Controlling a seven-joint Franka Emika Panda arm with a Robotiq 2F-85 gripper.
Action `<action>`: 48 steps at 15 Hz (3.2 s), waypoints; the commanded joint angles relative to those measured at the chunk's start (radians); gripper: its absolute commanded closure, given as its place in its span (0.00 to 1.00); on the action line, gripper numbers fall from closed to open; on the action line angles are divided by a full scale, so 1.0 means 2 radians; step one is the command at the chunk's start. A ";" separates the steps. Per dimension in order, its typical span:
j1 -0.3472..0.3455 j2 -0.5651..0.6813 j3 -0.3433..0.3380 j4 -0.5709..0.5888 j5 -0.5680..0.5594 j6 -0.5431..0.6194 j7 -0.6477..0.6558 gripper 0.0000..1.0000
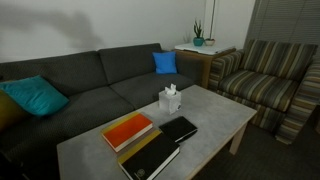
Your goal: Open the biggest book
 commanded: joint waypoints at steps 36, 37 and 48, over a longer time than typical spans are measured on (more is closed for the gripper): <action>-0.090 0.380 -0.014 0.000 0.003 0.153 -0.132 0.00; -0.098 0.386 -0.015 0.002 0.009 0.150 -0.142 0.00; -0.103 0.426 -0.010 0.028 -0.006 0.177 -0.161 0.00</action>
